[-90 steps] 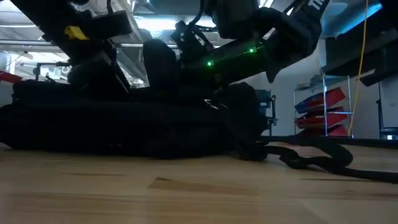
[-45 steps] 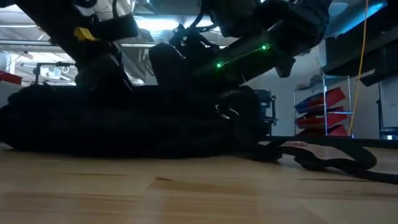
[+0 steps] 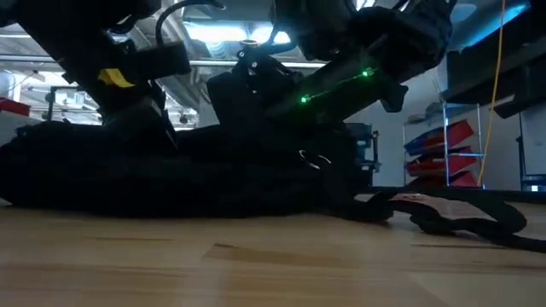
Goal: Unpack backpack
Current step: Adjust the black bag
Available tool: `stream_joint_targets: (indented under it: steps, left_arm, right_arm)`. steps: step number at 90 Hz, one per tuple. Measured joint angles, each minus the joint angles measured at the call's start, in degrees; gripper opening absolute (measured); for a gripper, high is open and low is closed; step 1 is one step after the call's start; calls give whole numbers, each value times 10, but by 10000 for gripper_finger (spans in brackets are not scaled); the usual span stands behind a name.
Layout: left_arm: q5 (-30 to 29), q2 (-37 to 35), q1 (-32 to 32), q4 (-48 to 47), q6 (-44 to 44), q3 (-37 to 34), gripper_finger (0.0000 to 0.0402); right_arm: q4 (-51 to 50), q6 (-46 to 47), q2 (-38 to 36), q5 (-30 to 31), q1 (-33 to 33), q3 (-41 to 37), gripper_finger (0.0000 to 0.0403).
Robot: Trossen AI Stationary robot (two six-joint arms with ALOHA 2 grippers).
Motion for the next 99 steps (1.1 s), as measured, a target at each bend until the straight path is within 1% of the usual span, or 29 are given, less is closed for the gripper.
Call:
stream_joint_targets:
  steps: [18, 26, 37, 46, 53, 61, 85, 89, 99]
  left_arm:
    - [0, 1, 0, 21, 15, -1, 280]
    - [-6, 1, -7, 47, 43, -1, 280]
    - [-51, 2, -24, 77, 76, -2, 280]
    - [-89, 2, -37, 82, 91, -2, 280]
    - [-107, 2, -41, 79, 98, -2, 280]
    - [-113, 2, -41, 74, 99, -2, 280]
    - [-100, 2, -27, 82, 92, -2, 280]
    - [-86, 2, -22, 89, 93, -2, 280]
    - [-24, 2, -4, 110, 130, -2, 280]
  right_arm:
    - [0, 2, 0, 0, 0, 0, 0]
    - [0, 4, 0, 1, 0, 0, 0]
    - [0, 4, 0, 1, 0, 0, 0]
    - [0, 3, 0, 1, 0, 0, 0]
    - [0, 3, 0, 1, 0, 0, 0]
    - [1, 3, 0, 1, 0, 0, 0]
    - [1, 2, 0, 1, 0, 0, 0]
    - [1, 2, 0, 1, 0, 0, 0]
    - [1, 1, 0, 1, 0, 0, 0]
